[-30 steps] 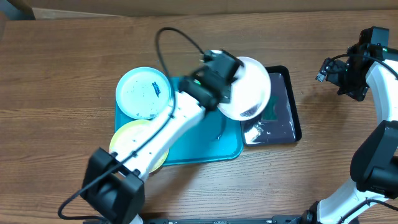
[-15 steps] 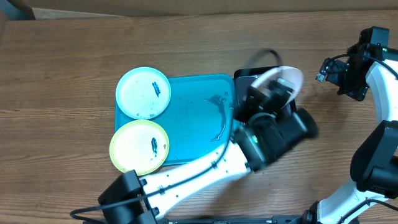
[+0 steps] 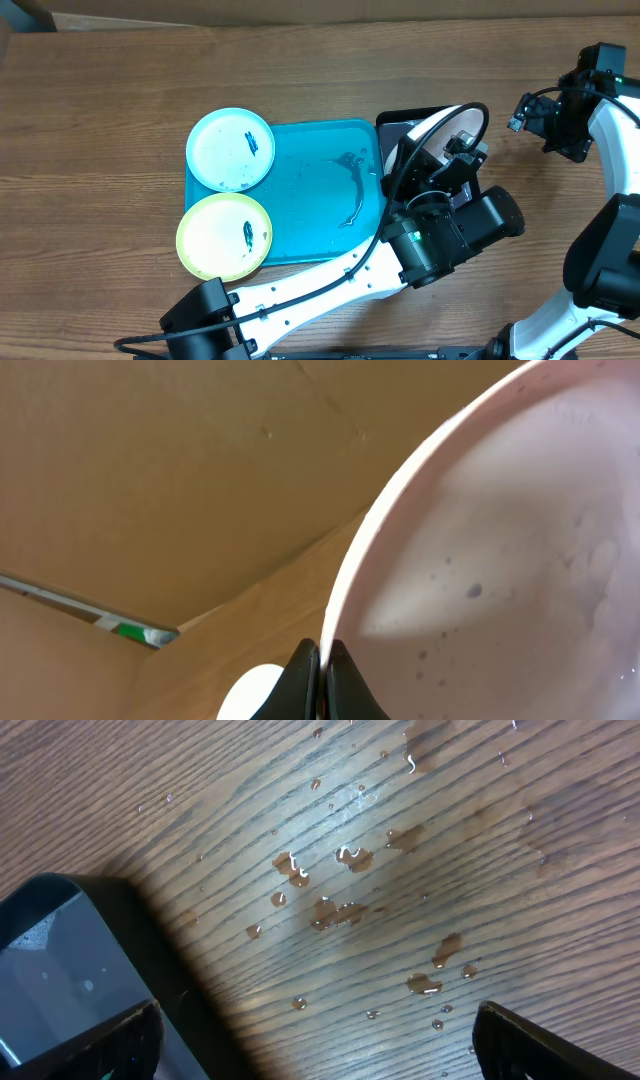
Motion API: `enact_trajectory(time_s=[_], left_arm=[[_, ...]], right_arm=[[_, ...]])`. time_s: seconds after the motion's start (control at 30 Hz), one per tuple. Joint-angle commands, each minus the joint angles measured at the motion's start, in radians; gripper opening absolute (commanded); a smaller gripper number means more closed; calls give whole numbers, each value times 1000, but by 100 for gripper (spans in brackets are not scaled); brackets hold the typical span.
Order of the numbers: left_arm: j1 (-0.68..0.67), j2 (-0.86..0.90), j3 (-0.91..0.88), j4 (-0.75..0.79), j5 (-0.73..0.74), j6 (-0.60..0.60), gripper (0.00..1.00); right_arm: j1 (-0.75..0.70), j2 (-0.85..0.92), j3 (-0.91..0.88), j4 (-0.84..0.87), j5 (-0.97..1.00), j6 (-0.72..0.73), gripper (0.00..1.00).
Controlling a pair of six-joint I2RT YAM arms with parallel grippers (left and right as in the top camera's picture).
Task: Clean dirty plates on tray and stack at the side
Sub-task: 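Carry the white plate left and set it on the table beside the tray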
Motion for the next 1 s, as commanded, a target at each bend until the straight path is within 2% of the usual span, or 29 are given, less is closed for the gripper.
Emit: enact_trajectory(time_s=[0.0,0.17,0.27,0.43,0.6,0.73,0.87,0.97], left_arm=[[22,-27,26,-72,103,-138,4],[123,-27,26,-208,517,-332,4],[227,-29,26,-265,699,-400,4],[474,-58,52,-380,1074,-402,4],[857,-119,109,-509,1418,-378,4],[1184,-160,122,-550,1547,-341,4],[1515,-163,121,-585,1565,-338,4],[1707,-147,121,-594,1565,-377,4]], right_arm=[[1,-11,8,2,3,7,100],[1,-11,8,2,3,7,100],[1,-11,8,2,3,7,100],[1,-11,8,2,3,7,100],[1,-11,8,2,3,7,100],[1,-11,8,2,3,7,100],[1,-11,8,1,3,7,100],[1,-11,8,2,3,7,100]])
